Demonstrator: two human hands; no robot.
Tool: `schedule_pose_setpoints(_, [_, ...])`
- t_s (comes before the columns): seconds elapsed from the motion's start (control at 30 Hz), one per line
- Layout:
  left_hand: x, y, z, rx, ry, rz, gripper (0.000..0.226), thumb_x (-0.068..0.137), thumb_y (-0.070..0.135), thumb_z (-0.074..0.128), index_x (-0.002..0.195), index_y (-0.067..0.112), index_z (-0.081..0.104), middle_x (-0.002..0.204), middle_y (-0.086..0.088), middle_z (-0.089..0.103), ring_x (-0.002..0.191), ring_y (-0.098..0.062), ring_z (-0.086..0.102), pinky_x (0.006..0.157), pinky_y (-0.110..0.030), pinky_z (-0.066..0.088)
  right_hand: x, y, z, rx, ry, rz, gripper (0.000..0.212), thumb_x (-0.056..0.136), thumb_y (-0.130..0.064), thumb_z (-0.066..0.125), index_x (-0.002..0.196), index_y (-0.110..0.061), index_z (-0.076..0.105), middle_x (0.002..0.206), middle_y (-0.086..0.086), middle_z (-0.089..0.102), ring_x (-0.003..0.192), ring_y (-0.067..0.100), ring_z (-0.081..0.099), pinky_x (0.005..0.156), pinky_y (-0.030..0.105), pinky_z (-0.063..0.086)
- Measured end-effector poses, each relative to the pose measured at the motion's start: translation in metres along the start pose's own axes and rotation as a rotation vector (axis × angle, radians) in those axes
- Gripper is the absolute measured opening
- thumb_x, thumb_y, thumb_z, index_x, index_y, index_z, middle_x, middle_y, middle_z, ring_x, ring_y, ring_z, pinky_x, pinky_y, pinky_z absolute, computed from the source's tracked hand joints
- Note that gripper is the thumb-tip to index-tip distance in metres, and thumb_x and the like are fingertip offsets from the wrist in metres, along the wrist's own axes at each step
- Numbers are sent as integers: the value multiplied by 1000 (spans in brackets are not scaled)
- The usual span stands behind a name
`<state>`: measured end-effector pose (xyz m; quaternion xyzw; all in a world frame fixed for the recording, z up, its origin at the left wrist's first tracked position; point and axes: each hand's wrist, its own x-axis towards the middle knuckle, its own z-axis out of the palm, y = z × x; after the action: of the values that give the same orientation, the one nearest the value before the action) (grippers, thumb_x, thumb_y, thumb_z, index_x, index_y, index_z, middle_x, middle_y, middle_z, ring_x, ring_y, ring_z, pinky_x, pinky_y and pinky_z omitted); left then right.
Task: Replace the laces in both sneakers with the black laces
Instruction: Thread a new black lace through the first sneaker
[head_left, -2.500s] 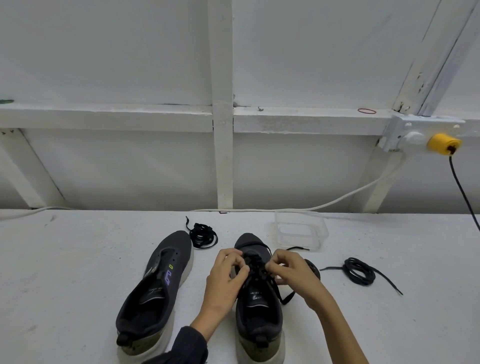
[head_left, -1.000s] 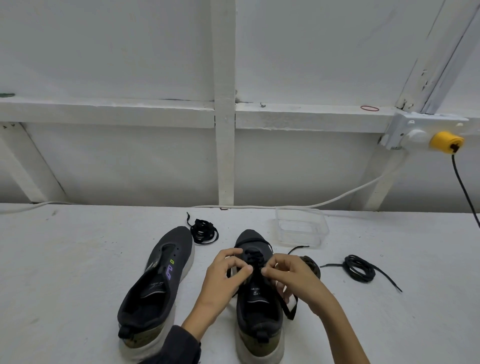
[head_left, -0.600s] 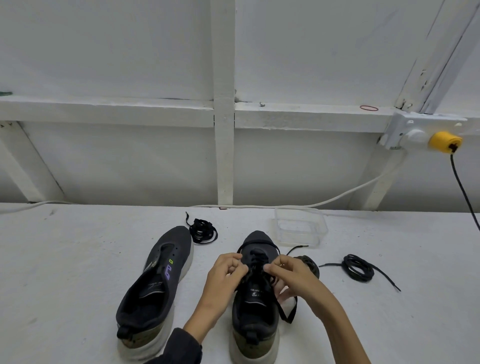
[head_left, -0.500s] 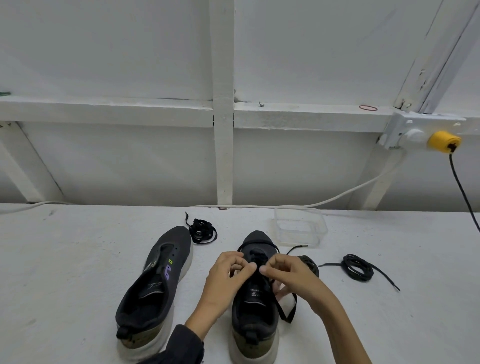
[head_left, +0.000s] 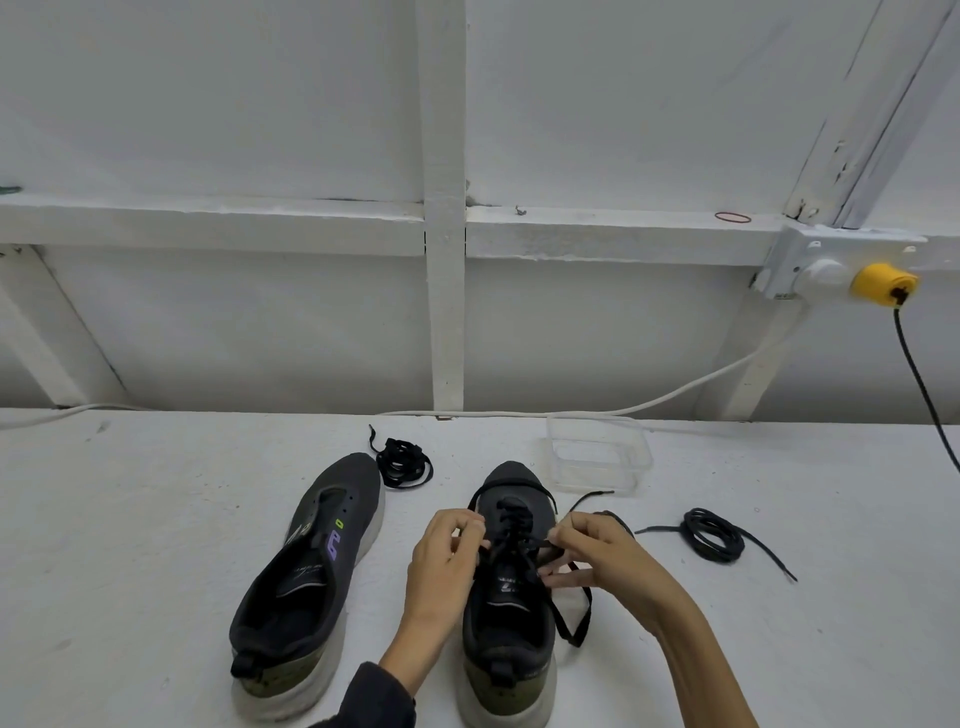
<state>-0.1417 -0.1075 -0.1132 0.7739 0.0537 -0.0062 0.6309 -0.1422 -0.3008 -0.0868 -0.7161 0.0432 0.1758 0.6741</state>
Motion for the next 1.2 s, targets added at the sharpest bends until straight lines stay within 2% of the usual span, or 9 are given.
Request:
schedule_pose_setpoints(0.07, [3,2,-2,58,-42,3,29,75,60,57,79,32,63,87,9,69,85,-13,66,86,-46,55,0,0,1,-44,16,-9,27,92,-24,67,88,3,62,86,16,69,80,21,69,85,42,59])
schedule_pose_setpoints(0.13, [6,4,-4,169,-89,34,45,66,73,55,81,32,64,88,12,69,86,-8,65,84,-37,54,-1,-1,2,-106,-19,-24,31,87,-33,72,86,-3,67,82,7,69,81,17,68,85,37,59])
schedule_pose_setpoints(0.2, [5,8,-4,234,-119,82,38,73,69,59,81,32,65,87,15,68,86,-4,63,83,-35,53,-2,-3,3,-138,-64,-51,25,88,-31,71,83,-6,67,79,3,68,81,14,67,86,35,59])
schedule_pose_setpoints(0.33, [5,4,-4,235,-67,115,21,87,52,56,80,33,60,83,13,68,81,-9,66,81,-46,54,-2,-1,0,-114,-74,-75,19,92,-20,66,82,-4,64,81,5,67,82,13,66,90,41,57])
schedule_pose_setpoints(0.57, [-7,0,2,-41,108,-14,15,96,27,54,82,25,60,83,7,70,77,-14,69,80,-50,56,-2,3,0,-75,-75,-63,19,92,-21,66,82,-6,62,87,10,65,90,20,66,93,43,55])
schedule_pose_setpoints(0.83, [-11,1,6,-108,123,-4,19,96,32,56,83,19,61,79,5,71,81,-19,70,79,-46,58,4,-6,2,-97,-41,-89,18,94,-23,63,86,-6,63,88,9,64,87,14,64,89,37,58])
schedule_pose_setpoints(1.0, [-11,2,1,-159,78,33,11,94,29,60,95,18,60,94,6,69,81,-17,70,77,-42,60,2,-4,1,-97,0,-65,34,90,-31,67,90,3,63,90,12,67,86,15,67,83,28,58])
schedule_pose_setpoints(1.1, [-11,0,-8,-99,9,8,25,88,42,61,105,25,56,106,6,63,78,-15,70,74,-47,59,-6,-1,-3,-144,-4,-15,43,80,-44,75,90,-4,61,83,6,68,79,12,66,75,25,57])
schedule_pose_setpoints(1.2, [-19,-2,-16,-12,-83,-19,43,76,57,58,111,32,50,105,11,60,70,-17,67,62,-39,53,-14,1,-9,-267,-92,23,44,71,-37,86,88,-12,55,76,-2,63,70,9,58,71,23,51])
